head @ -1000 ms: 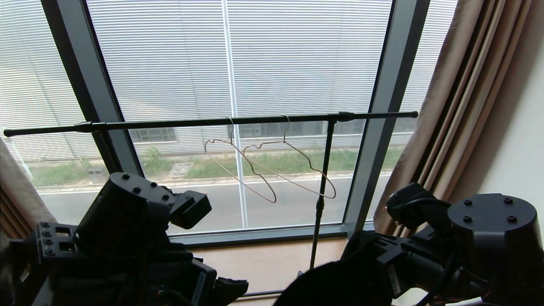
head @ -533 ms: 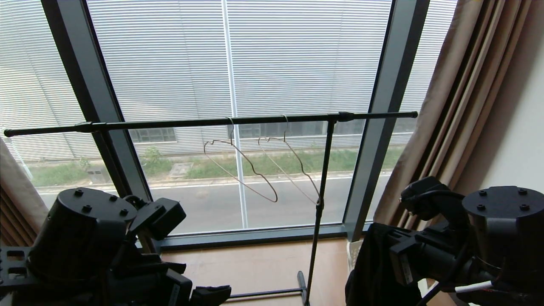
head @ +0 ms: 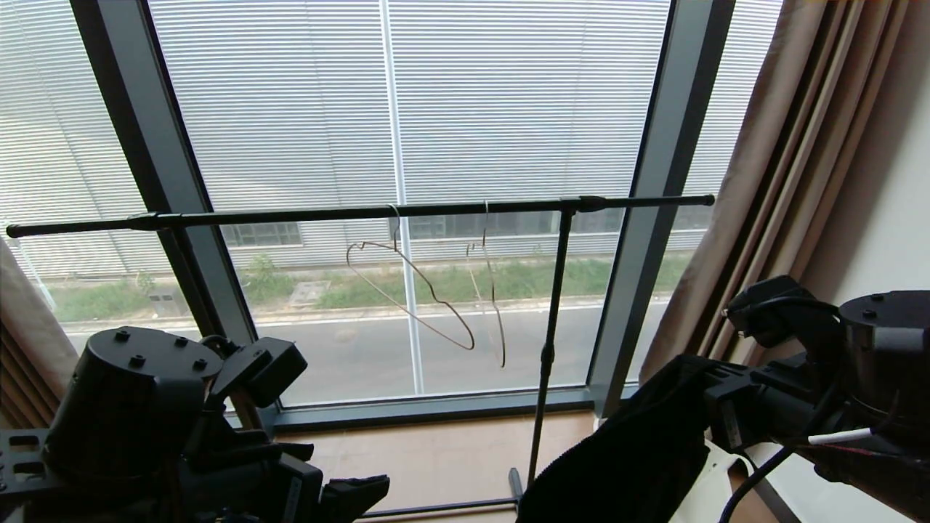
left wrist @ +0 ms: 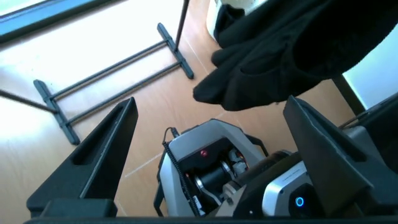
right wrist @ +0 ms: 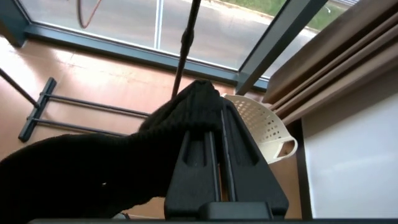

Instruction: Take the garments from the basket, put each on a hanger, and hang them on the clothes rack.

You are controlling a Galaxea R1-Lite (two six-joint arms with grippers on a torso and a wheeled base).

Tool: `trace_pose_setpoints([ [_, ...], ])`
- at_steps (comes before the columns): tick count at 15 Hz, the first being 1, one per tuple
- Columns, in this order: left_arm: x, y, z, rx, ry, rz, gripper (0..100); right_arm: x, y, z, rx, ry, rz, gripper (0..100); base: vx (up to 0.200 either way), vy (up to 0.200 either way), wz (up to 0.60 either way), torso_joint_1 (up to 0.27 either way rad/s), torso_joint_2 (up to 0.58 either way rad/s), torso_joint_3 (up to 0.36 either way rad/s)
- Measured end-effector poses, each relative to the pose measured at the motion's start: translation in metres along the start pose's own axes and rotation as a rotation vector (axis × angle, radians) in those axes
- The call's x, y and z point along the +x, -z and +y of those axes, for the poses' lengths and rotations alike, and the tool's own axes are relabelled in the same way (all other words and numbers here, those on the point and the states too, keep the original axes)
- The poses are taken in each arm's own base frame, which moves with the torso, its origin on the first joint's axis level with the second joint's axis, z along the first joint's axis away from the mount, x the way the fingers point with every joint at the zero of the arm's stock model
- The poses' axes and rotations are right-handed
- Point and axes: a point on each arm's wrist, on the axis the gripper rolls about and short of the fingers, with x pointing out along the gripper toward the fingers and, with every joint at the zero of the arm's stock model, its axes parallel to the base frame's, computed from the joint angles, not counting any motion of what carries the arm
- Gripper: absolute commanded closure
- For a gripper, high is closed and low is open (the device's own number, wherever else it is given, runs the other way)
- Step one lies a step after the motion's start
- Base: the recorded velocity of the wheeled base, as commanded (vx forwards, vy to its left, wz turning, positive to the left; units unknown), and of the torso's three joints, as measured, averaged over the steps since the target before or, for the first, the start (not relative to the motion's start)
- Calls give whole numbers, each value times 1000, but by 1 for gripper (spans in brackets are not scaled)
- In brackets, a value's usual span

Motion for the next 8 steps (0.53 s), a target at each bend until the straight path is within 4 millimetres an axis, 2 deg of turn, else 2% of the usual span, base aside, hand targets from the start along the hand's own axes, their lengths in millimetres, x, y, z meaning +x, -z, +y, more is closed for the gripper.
trace_pose_setpoints([
  [3, 4, -3, -1, 0, 6, -24, 0, 1, -1, -3, 7, 12, -1, 100, 200, 0, 0, 10, -1, 2],
  [8, 17, -18, 0, -11, 10, -103, 0, 3, -1, -8, -5, 36, 3, 100, 0, 0, 0, 0, 0, 0],
])
